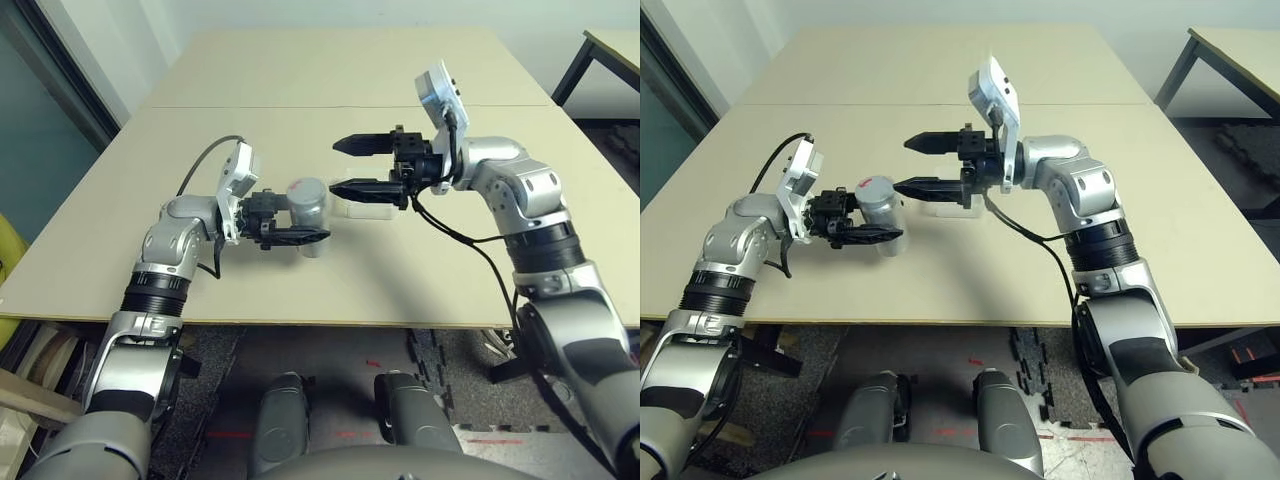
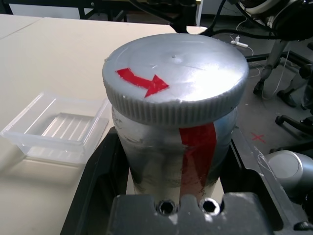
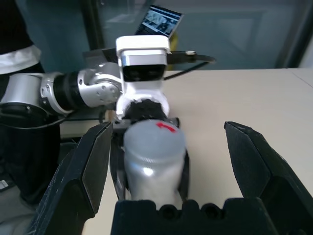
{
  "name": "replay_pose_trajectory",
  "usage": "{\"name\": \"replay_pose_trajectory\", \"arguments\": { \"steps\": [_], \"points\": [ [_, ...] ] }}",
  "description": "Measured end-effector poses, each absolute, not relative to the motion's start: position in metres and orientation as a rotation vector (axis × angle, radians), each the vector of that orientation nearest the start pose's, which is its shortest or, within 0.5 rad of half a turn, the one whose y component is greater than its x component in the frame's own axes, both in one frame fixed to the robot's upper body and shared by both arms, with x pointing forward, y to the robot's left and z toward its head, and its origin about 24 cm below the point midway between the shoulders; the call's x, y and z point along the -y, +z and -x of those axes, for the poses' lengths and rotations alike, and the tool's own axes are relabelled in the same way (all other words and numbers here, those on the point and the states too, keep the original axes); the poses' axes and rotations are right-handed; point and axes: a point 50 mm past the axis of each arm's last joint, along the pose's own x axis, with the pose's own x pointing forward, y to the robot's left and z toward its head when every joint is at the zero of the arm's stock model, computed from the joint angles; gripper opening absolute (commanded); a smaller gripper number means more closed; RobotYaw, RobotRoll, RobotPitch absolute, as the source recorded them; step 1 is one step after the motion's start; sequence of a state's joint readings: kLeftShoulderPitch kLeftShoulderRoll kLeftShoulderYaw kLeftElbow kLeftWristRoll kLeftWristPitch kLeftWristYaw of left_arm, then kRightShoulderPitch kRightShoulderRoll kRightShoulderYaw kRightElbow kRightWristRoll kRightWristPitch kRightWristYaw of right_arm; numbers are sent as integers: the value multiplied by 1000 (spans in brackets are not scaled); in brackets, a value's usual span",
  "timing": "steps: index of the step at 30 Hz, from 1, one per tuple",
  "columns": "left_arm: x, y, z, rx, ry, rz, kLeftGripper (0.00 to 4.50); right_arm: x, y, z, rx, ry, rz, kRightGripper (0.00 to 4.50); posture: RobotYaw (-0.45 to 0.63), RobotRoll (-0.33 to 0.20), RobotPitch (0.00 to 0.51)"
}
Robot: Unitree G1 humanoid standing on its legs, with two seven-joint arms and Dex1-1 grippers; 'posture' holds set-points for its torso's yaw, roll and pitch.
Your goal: Pour the medicine from the bottle into the box.
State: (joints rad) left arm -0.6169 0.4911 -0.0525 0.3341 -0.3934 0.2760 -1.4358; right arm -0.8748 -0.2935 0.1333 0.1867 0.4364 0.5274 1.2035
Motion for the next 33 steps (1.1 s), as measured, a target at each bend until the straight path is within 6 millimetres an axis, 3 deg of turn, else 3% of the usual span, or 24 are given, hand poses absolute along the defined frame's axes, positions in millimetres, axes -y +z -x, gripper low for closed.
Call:
{"name": "replay_pose_trajectory", "arguments": {
  "steps": [4, 14, 33],
  "points": [
    [-167, 143, -315, -70, -1464, -85, 2749, 57, 209, -320, 50, 1573, 118, 4500, -35, 0, 77],
    [-166, 141, -317, -73, -1461, -68, 2749, 38, 201, -329, 59, 1548, 156, 4500, -28, 0, 77],
    [-165, 140, -318, -77, -1445, -65, 2749, 38, 196, -337, 65, 1516, 168, 4500, -37, 0, 77]
  ]
}}
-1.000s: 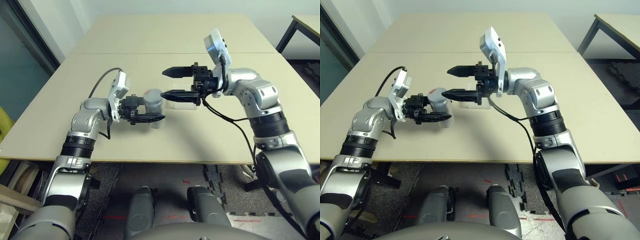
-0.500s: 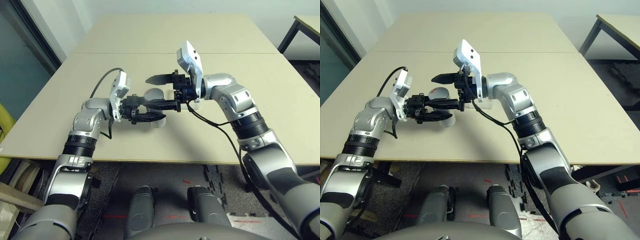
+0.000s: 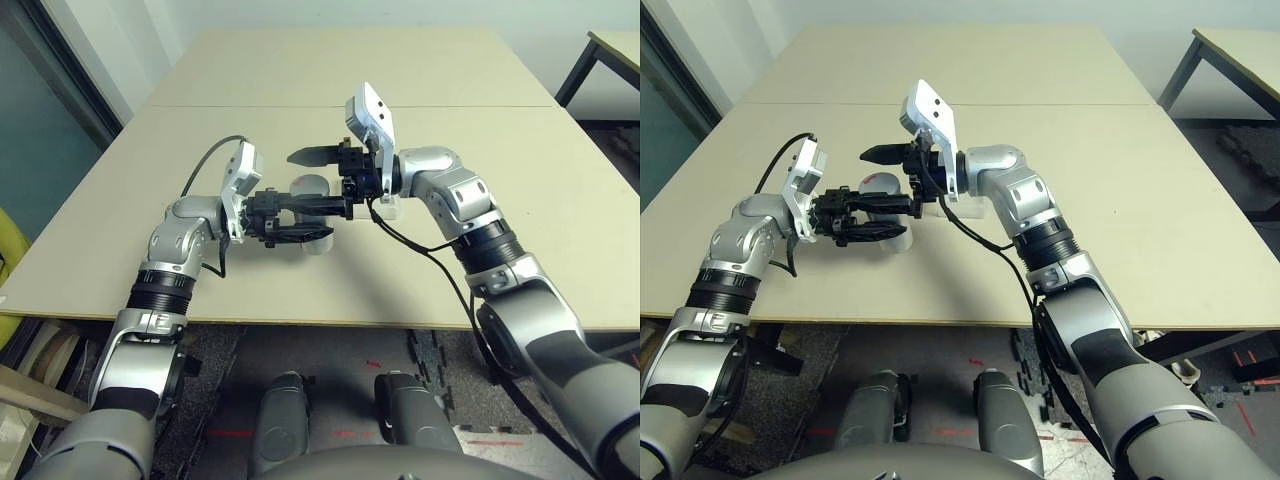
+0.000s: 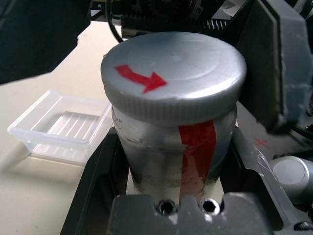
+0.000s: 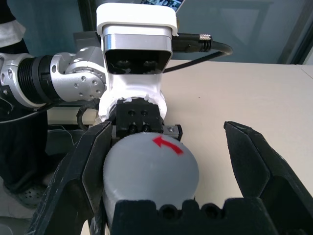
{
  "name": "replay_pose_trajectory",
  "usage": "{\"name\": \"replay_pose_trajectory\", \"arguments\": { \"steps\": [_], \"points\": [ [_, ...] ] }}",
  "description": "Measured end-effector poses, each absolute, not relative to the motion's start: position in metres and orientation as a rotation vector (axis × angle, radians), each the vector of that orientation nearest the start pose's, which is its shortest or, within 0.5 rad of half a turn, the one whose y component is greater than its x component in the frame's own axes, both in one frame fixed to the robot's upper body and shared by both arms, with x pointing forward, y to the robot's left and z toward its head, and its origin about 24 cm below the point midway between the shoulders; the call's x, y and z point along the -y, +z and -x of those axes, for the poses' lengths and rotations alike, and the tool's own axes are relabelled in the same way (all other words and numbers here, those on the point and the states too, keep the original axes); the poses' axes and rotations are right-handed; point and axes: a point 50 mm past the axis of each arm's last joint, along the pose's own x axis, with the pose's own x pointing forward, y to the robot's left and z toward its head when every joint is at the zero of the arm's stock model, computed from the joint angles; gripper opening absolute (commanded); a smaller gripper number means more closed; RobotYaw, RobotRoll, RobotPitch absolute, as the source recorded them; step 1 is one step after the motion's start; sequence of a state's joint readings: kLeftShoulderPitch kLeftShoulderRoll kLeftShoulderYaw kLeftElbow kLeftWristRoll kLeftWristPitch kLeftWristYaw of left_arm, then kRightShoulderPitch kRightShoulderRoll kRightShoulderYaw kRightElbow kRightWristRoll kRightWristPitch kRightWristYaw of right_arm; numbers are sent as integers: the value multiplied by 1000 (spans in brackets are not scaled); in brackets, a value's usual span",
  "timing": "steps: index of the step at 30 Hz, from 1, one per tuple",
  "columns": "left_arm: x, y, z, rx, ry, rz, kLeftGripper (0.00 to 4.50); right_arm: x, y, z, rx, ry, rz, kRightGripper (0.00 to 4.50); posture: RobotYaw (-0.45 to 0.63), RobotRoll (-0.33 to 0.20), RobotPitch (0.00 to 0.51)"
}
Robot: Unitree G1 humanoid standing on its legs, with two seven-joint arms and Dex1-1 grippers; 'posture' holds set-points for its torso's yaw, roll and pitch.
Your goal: Pour the medicine from the bottle into the box.
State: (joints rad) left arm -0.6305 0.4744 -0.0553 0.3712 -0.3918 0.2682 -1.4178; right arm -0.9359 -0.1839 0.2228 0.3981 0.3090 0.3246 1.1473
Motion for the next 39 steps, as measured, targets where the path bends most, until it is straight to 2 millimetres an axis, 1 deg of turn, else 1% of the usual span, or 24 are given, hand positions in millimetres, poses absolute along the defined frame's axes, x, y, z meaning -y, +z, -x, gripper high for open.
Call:
{"name": "replay_pose_trajectory", "arguments": {
  "steps": [8, 15, 19, 26, 31, 35, 39],
  "points": [
    [-168, 141, -322, -71, -1434, -76, 2749, 49, 199, -336, 65, 1493, 182, 4500, -47, 0, 78],
    [-169, 144, -324, -57, -1437, -90, 2749, 55, 201, -334, 73, 1474, 170, 4500, -47, 0, 80],
    [-172, 141, -325, -71, -1427, -78, 2749, 61, 199, -334, 63, 1453, 157, 4500, -48, 0, 81],
    [-174, 144, -328, -63, -1422, -91, 2749, 65, 203, -327, 70, 1461, 162, 4500, -49, 0, 81],
    [-176, 144, -329, -62, -1416, -99, 2749, 73, 202, -325, 51, 1451, 169, 4500, -50, 0, 82],
    [-178, 144, -329, -64, -1410, -101, 2749, 86, 200, -325, 24, 1420, 179, 4500, -56, 0, 82],
    [-179, 142, -330, -70, -1404, -94, 2749, 87, 201, -325, 27, 1411, 163, 4500, -60, 0, 83]
  ]
}}
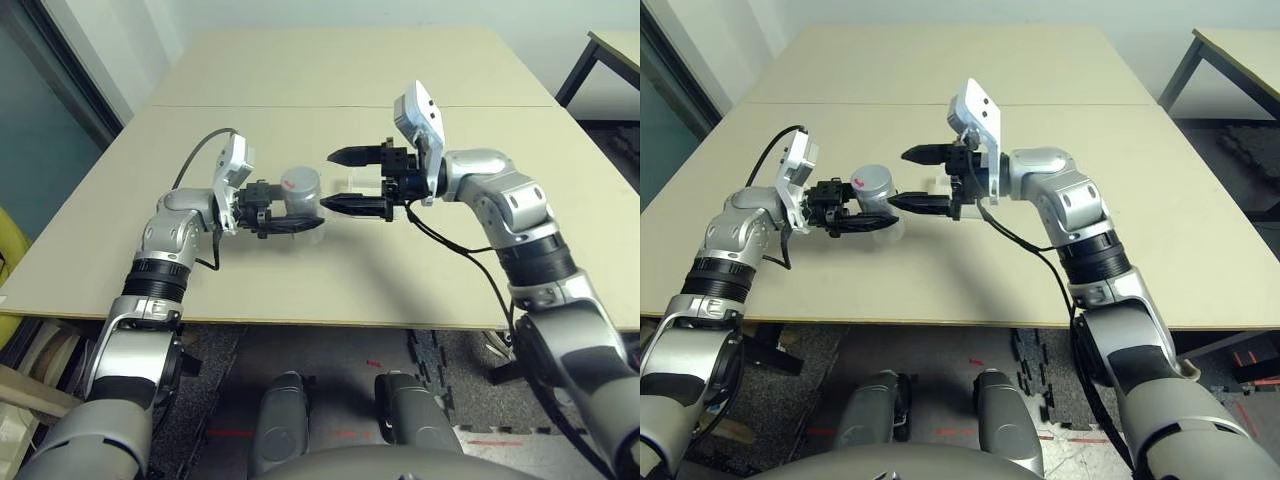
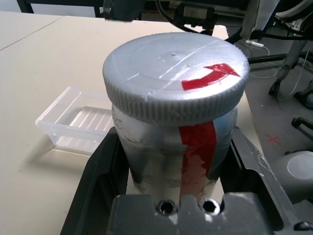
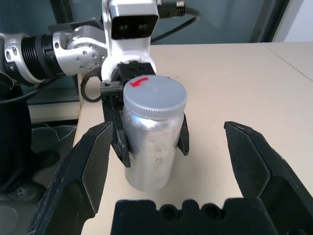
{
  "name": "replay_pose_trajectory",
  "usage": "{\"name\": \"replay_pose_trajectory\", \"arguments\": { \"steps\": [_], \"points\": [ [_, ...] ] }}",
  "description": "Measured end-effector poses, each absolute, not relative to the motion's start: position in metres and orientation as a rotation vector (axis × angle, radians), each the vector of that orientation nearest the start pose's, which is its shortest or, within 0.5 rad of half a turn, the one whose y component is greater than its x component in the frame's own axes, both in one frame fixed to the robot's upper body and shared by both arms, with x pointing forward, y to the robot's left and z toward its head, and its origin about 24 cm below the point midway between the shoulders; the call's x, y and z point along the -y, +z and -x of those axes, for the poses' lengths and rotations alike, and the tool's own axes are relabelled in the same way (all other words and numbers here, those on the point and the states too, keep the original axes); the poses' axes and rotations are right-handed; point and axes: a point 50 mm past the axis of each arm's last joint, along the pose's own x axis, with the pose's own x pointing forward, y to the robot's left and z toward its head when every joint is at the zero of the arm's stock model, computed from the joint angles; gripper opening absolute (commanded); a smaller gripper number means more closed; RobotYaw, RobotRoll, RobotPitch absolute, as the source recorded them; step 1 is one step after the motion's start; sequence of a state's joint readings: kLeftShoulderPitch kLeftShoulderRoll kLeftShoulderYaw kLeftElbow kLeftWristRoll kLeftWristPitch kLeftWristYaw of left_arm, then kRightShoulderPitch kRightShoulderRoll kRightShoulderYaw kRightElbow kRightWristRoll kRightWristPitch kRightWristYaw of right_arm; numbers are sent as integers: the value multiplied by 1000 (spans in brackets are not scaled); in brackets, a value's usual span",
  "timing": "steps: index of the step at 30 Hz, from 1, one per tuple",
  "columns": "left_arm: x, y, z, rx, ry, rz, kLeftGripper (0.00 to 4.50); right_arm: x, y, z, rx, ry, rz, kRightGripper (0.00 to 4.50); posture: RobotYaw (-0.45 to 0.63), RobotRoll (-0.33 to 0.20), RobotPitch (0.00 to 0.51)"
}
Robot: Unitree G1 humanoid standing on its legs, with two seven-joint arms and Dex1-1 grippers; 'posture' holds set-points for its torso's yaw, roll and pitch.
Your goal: Pour the medicine from the bottle into the box.
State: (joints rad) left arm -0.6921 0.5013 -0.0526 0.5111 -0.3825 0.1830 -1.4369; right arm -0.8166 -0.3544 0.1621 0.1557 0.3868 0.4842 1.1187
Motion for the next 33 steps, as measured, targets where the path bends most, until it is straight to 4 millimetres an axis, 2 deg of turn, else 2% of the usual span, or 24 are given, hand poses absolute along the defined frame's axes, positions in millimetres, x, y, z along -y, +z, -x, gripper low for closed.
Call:
{"name": "replay_pose_trajectory", "arguments": {
  "steps": [5, 14, 31, 33],
  "points": [
    [-176, 140, -330, -68, -1408, -80, 2749, 72, 201, -324, 39, 1426, 146, 4500, -59, 0, 83],
    [-176, 141, -331, -61, -1408, -85, 2749, 48, 213, -321, 72, 1491, 173, 4500, -45, 0, 82],
    [-174, 140, -330, -62, -1411, -91, 2749, 34, 199, -334, 9, 1471, 213, 4500, -23, 0, 80],
    [-174, 140, -330, -61, -1412, -92, 2749, 33, 198, -335, 6, 1470, 212, 4118, -23, 0, 80]
  ]
}}
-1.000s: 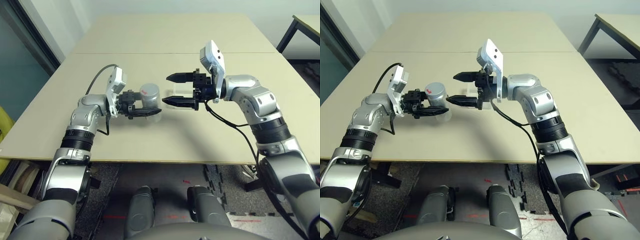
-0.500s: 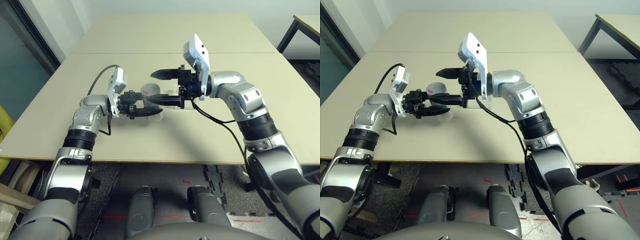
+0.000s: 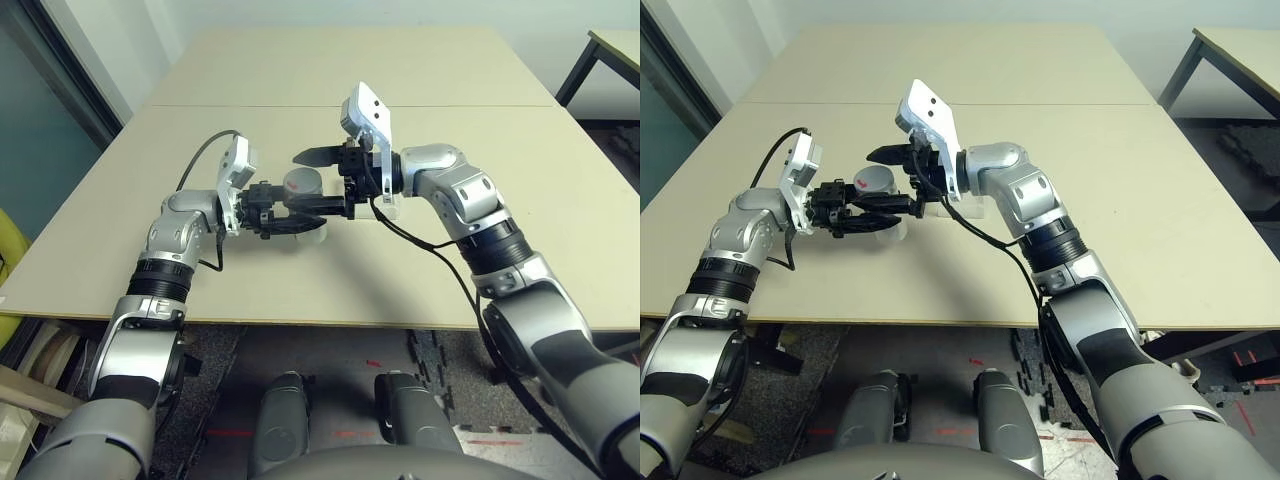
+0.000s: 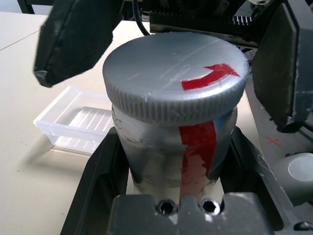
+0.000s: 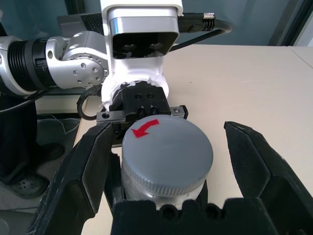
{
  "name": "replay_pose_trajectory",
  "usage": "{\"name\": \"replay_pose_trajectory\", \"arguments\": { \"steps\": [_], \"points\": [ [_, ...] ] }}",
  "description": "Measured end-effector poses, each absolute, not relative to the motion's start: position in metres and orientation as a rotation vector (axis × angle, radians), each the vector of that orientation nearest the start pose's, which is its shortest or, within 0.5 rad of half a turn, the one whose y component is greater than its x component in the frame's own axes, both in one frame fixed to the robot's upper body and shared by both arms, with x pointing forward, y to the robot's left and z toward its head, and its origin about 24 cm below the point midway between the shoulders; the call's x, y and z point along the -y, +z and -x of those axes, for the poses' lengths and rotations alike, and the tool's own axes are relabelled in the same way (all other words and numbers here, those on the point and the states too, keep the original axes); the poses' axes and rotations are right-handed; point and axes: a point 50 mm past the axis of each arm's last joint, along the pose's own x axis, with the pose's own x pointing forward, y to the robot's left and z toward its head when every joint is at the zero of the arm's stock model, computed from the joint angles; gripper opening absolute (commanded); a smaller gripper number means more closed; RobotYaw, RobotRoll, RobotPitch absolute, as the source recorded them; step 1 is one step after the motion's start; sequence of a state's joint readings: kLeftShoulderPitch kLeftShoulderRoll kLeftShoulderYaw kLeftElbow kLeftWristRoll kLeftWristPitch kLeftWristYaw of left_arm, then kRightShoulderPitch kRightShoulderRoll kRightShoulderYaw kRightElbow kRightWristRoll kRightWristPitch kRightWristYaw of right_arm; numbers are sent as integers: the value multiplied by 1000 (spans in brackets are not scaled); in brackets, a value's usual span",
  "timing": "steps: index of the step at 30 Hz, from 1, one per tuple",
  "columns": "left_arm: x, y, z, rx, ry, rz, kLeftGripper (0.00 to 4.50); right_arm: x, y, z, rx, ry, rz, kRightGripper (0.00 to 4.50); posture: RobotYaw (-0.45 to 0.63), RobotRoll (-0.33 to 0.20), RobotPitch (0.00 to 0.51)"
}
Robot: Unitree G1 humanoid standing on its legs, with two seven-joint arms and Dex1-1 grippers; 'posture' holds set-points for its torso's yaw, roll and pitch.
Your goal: Pour the medicine from the bottle into the box.
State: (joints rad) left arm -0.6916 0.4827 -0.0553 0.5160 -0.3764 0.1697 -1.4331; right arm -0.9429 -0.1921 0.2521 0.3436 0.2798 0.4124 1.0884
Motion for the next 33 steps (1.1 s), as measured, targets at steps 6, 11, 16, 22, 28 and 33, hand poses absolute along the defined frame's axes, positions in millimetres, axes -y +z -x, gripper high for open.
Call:
{"name": "replay_pose_trajectory", "arguments": {
  "steps": [6, 11, 16, 22, 28, 33],
  "points": [
    [-175, 140, -330, -59, -1401, -104, 2749, 32, 198, -335, 1, 1479, 209, 2609, -27, 0, 80],
    [-175, 140, -330, -59, -1399, -107, 2749, 32, 197, -335, 0, 1478, 203, 2609, -27, 0, 80],
    [-176, 142, -332, -49, -1386, -112, 2749, 34, 199, -337, 0, 1455, 145, 2609, -30, 0, 83],
    [-181, 145, -334, -36, -1350, -114, 2749, 36, 205, -341, 29, 1408, 81, 2609, -32, 0, 86],
    [-189, 141, -331, -73, -1348, -133, 2749, 83, 227, -364, 145, 1128, 9, 2609, -30, 0, 86],
    [-190, 141, -331, -73, -1346, -137, 2749, 112, 220, -378, 141, 963, -19, 2609, -26, 0, 86]
  ]
}}
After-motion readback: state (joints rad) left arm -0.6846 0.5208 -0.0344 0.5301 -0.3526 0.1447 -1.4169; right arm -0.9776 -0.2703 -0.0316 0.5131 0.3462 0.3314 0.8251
